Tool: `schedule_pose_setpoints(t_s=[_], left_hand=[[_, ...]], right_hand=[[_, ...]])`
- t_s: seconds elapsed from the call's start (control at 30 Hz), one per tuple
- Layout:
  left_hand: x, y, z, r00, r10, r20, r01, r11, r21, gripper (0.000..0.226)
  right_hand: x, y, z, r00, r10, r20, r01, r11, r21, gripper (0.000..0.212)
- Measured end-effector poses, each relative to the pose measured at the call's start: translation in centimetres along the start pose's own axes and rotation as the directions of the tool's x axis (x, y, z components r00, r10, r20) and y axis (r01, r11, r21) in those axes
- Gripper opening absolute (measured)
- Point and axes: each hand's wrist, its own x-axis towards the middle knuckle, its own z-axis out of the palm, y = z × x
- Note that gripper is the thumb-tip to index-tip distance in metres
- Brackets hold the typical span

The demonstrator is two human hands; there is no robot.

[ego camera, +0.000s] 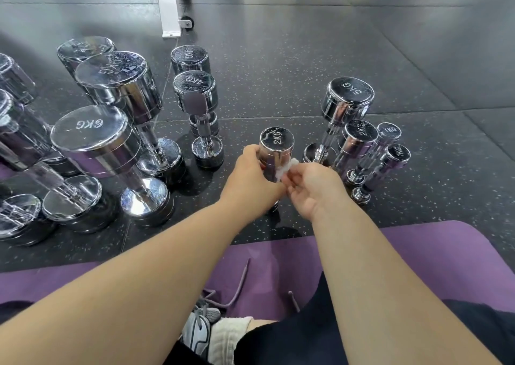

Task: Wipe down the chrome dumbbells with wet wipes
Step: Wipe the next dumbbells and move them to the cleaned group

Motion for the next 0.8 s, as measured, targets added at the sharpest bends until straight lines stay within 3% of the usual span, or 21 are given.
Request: schedule_pose_setpoints(t_s=[0.1,0.17,0.3,0.33,0.43,0.6,0.7,0.8], left_hand=[[-0.1,-0.1,-0.2,0.999,-0.022,0.037,0.022,1.000,0.009,0.061],[0.0,0.1,-0.2,0.999,-0.035,-0.001,0.035,0.994,0.103,0.051],[0.3,-0.1,-1.1,0.994,-0.029,-0.107,0.051,0.975,0.215,0.004],[0.3,-0.2,-1.5,0.986,0.000,-0.167,0.033,0.980,0.198,0.003],[0.3,0.6,-2.7,0.940,0.068,-0.334,-0.055,0.997,0.049,0.008],[1.0,2.3,-2.0,0.912,0.044,-0.408,-0.146,0.964,-0.221,0.014],[1.4,2.1,-1.1,0.932,-0.061,-0.358,-0.089,0.918,-0.387,0.016],[1.7,1.8,-0.5,0.957,-0.113,-0.268,-0.020,0.894,-0.448,0.020]], right_hand=[[-0.2,-0.5,-0.4,0.999,-0.014,-0.034,0.007,0.977,-0.212,0.015],[-0.2,-0.7,-0.6,1.000,0.000,-0.029,-0.008,0.964,-0.266,0.015],[-0.4,-0.9,-0.2,0.997,-0.071,0.035,0.076,0.986,-0.149,0.018],[-0.5,-1.0,0.0,0.992,-0.121,0.041,0.125,0.987,-0.100,0.019],[-0.9,-0.8,0.7,0.958,-0.283,0.044,0.286,0.953,-0.095,0.020],[-1.3,-0.4,1.8,0.872,-0.475,0.118,0.485,0.871,-0.075,0.016],[-1.0,-0.4,1.8,0.892,-0.446,0.067,0.451,0.890,-0.074,0.013],[-0.7,-0.7,1.7,0.918,-0.396,0.025,0.397,0.914,-0.081,0.018]])
